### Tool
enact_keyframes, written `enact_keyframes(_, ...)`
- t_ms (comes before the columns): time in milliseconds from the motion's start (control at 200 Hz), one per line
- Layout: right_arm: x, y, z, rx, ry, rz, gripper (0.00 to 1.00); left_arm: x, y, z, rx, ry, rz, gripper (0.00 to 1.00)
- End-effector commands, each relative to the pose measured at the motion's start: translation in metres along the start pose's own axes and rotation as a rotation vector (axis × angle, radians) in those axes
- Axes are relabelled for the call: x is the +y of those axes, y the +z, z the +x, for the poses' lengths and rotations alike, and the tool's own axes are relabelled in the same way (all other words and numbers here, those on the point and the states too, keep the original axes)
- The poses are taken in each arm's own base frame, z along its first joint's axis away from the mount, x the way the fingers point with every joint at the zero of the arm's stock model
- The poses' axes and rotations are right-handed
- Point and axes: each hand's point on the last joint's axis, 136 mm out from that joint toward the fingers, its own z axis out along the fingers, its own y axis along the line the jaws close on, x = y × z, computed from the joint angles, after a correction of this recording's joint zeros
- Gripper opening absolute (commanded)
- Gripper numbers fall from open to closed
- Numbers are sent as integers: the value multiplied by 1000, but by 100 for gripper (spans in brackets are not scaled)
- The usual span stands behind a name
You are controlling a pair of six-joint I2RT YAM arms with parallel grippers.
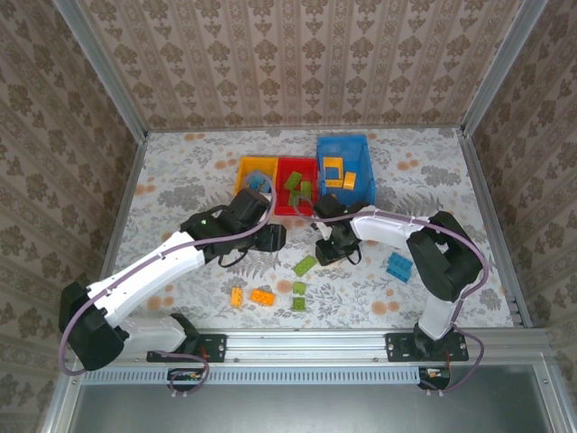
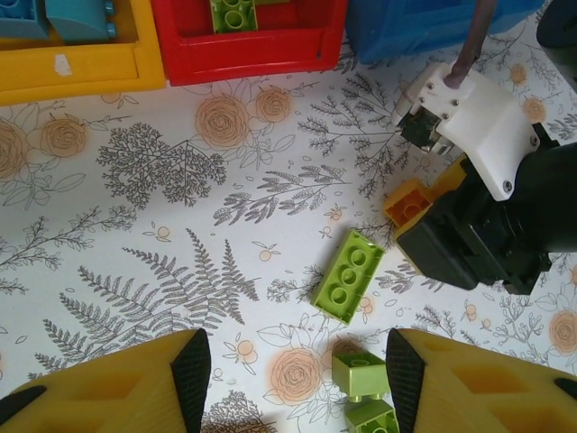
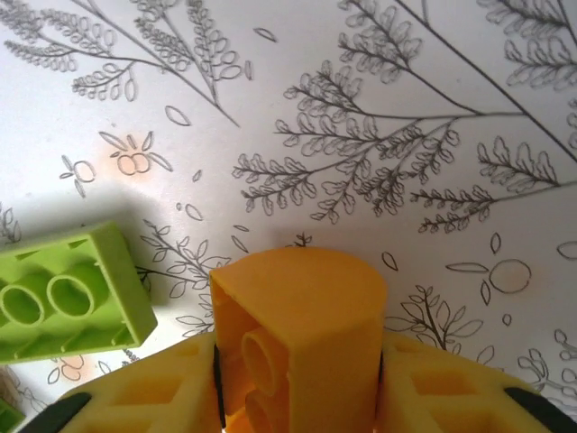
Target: Sort the legos into containers by color
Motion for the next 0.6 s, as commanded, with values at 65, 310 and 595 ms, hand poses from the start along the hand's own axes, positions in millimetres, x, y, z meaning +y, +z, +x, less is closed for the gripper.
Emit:
enact_keyframes(65,-15,-36,-9,-91,39,55,25,-12,-3,-13,-35,3,2,56)
enact_keyframes(310,-79,-101,-43,-268,228,180,23,-31,-9,-34,-92,36,35,56)
enact_keyframes(595,-127,-105,-109,-331,327,280,22,-37,-8,-43,-101,53,43,56)
